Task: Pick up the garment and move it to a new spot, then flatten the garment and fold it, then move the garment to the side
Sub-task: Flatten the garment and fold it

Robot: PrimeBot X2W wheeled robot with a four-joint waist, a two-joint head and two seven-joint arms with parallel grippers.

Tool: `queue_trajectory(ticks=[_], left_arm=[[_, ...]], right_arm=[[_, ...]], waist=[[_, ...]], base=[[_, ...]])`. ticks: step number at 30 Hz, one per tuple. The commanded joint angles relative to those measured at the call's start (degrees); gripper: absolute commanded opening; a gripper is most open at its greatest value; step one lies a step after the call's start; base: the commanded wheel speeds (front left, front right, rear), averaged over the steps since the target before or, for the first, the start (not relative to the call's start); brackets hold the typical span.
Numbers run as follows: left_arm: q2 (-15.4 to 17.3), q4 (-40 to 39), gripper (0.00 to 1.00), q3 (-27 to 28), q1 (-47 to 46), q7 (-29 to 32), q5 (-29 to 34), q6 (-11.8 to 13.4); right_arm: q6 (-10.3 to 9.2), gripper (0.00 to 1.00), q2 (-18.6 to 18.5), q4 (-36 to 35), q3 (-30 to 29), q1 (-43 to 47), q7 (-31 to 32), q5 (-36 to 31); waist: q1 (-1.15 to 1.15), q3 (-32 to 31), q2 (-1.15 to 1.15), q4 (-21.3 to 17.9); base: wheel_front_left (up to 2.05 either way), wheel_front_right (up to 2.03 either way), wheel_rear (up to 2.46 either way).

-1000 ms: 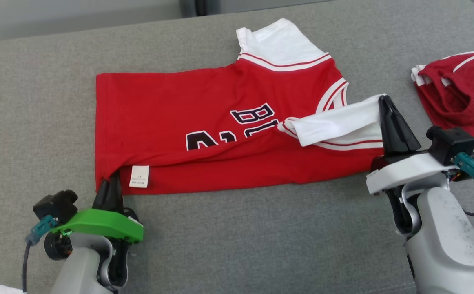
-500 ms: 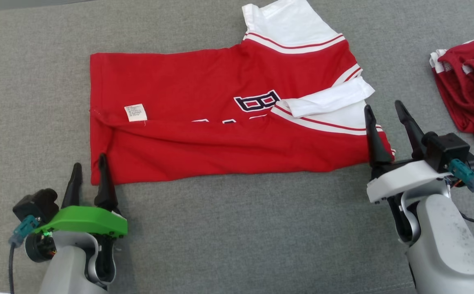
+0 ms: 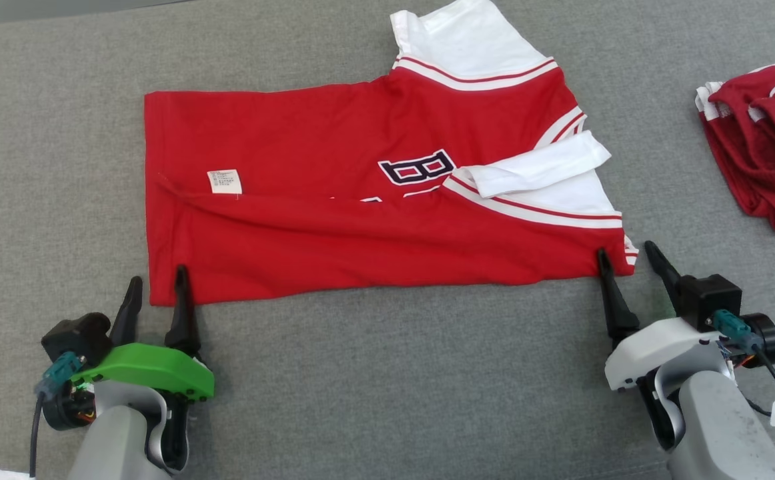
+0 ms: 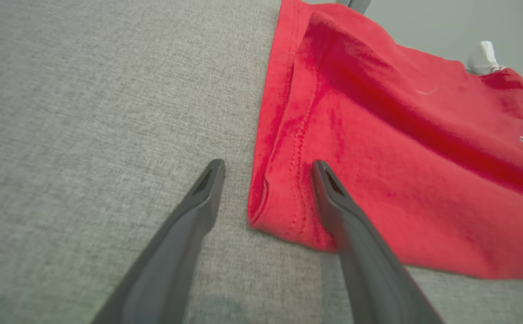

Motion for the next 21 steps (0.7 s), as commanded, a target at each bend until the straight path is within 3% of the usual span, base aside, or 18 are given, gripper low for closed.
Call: queue_trajectory(ticks=[1, 3, 4, 5, 6, 12, 16, 21], left_arm=[[-0.4, 3.6, 1.00, -1.4, 1.6, 1.2, 0.2, 0.2], [-0.2, 5.5, 1.00, -2.8, 1.2, 1.4, -0.1, 0.2], [-0.1, 6.6, 0.50, -3.6, 1.1, 1.4, -0.3, 0.2], [0.0, 7.2, 0.26, -4.2, 0.9, 1.5, -0.8, 0.2], [-0.1, 7.6, 0.00, -4.8, 0.7, 1.5, -1.3, 0.2], [0.4, 8.3, 0.00, -8.5, 0.7, 1.5, -4.4, 0.1], [1.6, 3.5, 0.00, -5.5, 0.2, 0.9, -3.8, 0.1], [0.7, -3.7, 0.00, -0.5, 2.1, 0.6, -1.2, 0.2]], right_arm=[[-0.09, 1.00, -0.2, 1.9, 0.3, -0.3, -0.2, -0.3], [-0.09, 1.00, -0.2, 5.0, 0.8, -0.9, 0.0, -0.5], [-0.09, 0.83, -0.1, 6.6, 1.0, -1.0, 0.1, -0.3], [-0.09, 0.22, -0.1, 7.8, 1.3, -1.3, 0.2, 0.5], [-0.08, 0.00, 0.0, 8.7, 1.7, -1.5, 0.3, 0.7], [-0.09, 0.00, -0.2, 8.5, 2.2, -1.4, 0.2, 1.9], [-0.09, 0.00, -0.2, 4.4, 1.4, -1.3, -0.1, 2.4], [-0.09, 0.00, -0.2, -1.3, -0.5, -0.2, -0.2, 3.4]], waist=[[0.00, -0.1, 0.00, 0.1], [0.00, -0.1, 0.00, 0.2], [0.00, -0.2, 0.00, 0.3], [0.00, -0.3, 0.00, 0.4], [0.00, -0.3, 0.00, 0.5], [0.00, -1.4, 0.00, 1.0], [0.00, -2.6, 0.00, 1.5], [0.00, -5.7, 0.00, 2.3]], base=[[0.00, 0.00, 0.00], [0.00, 0.00, 0.00], [0.00, 0.00, 0.00], [0.00, 0.00, 0.00], [0.00, 0.00, 0.00], [0.00, 0.00, 0.00], [0.00, 0.00, 0.00], [0.00, 0.00, 0.00]])
